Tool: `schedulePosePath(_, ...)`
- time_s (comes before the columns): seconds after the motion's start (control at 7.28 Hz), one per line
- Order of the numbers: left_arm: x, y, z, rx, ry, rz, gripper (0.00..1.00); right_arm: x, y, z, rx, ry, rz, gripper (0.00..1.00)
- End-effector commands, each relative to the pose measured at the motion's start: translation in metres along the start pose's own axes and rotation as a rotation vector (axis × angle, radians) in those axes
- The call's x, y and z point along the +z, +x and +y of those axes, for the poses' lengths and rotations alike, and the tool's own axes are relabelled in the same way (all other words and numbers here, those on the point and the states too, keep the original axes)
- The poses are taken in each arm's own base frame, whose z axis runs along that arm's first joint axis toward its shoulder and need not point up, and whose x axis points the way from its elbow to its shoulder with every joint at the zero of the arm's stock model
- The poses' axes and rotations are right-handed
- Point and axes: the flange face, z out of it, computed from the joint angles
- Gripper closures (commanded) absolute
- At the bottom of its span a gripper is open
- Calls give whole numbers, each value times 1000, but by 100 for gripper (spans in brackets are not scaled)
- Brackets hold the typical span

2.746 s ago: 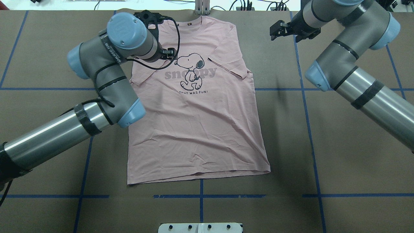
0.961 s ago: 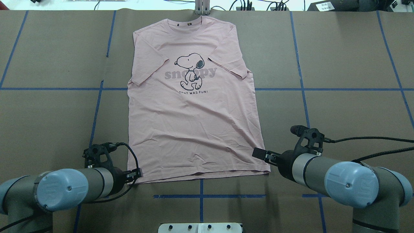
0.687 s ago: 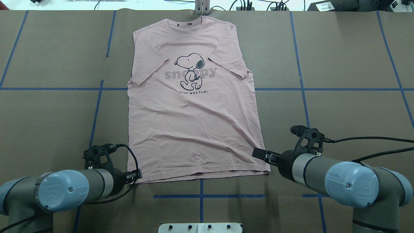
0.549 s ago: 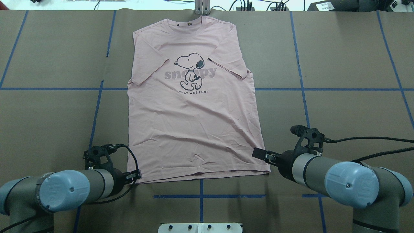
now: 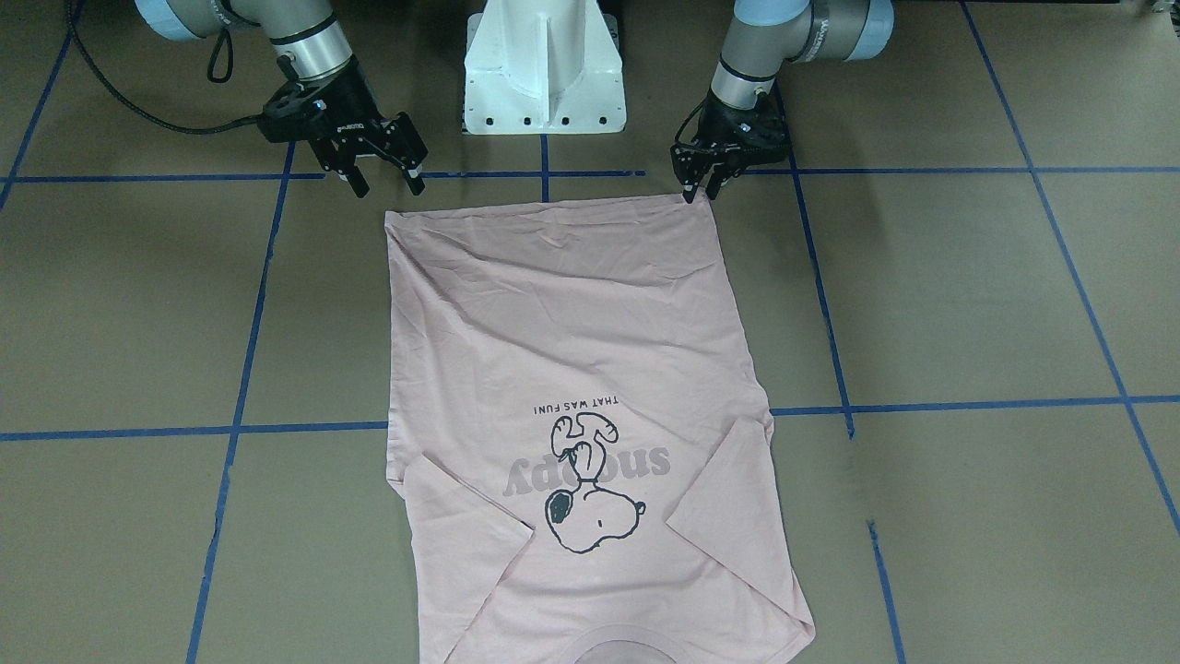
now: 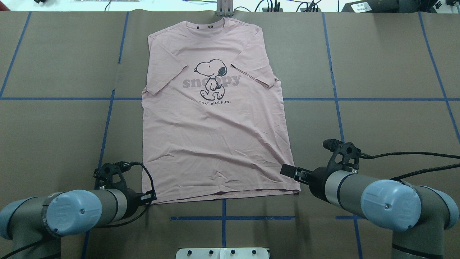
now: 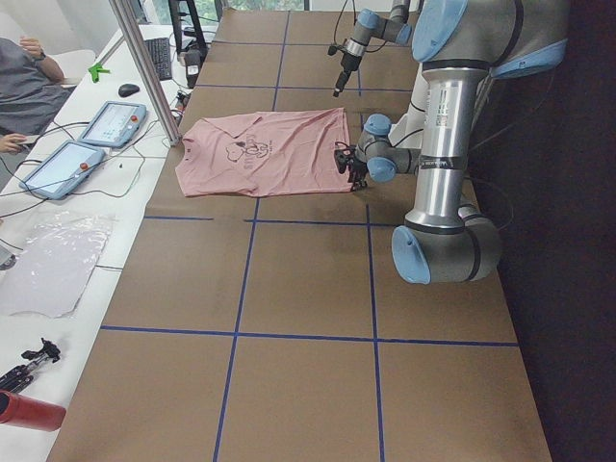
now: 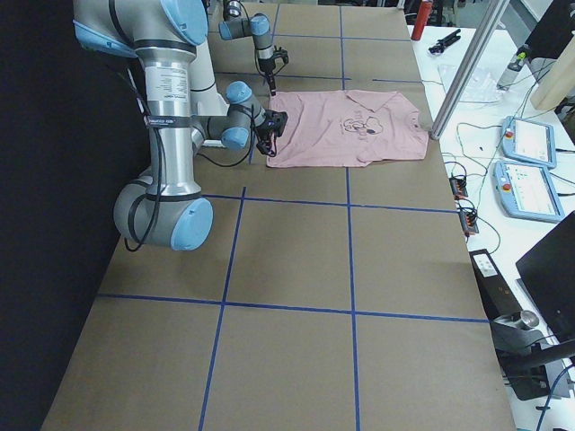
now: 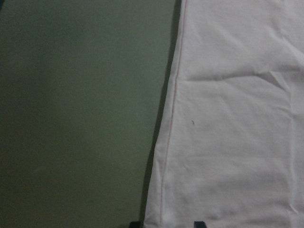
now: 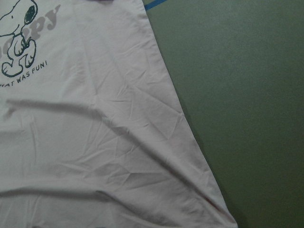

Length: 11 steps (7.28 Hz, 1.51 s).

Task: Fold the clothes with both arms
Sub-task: 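Grasp both hem corners with the left and right grippers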

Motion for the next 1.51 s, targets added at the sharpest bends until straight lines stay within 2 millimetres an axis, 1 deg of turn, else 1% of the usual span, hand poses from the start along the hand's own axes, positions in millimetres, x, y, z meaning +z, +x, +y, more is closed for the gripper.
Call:
schedulePosePath(0.0,2,0,9,12,-12,-3,90,0,0,0,0,0,0,4)
schedulePosePath(0.14,1,1,9,13,-14,-2,90,0,0,0,0,0,0,4)
schedulePosePath(0.27,-1,1,9,13,-14,0,100,0,0,2,0,-3,0,5)
schedulePosePath(0.41,-4,3,10,15,-16,7,100,4,-1,15,6,-5,3,15)
schedulePosePath(0.55,-5,5,10,15,-18,10,100,12,-4,25,49,-11,38,24)
schedulePosePath(0.69,-5,7,11,15,-23,13,100,18,-22,32,36,-4,100,24)
schedulePosePath(0.82,-9,11,12,14,-28,24,100,32,-27,38,25,-1,141,24)
schedulePosePath(0.96,-10,13,13,15,-33,27,100,42,-16,39,17,2,173,24)
schedulePosePath(1.1,-11,17,14,15,-34,34,100,47,-5,38,11,6,196,30)
schedulePosePath(1.24,-11,18,15,17,-35,36,100,55,6,38,0,11,225,30)
schedulePosePath(1.37,-12,22,15,17,-36,43,100,63,13,39,-7,14,244,30)
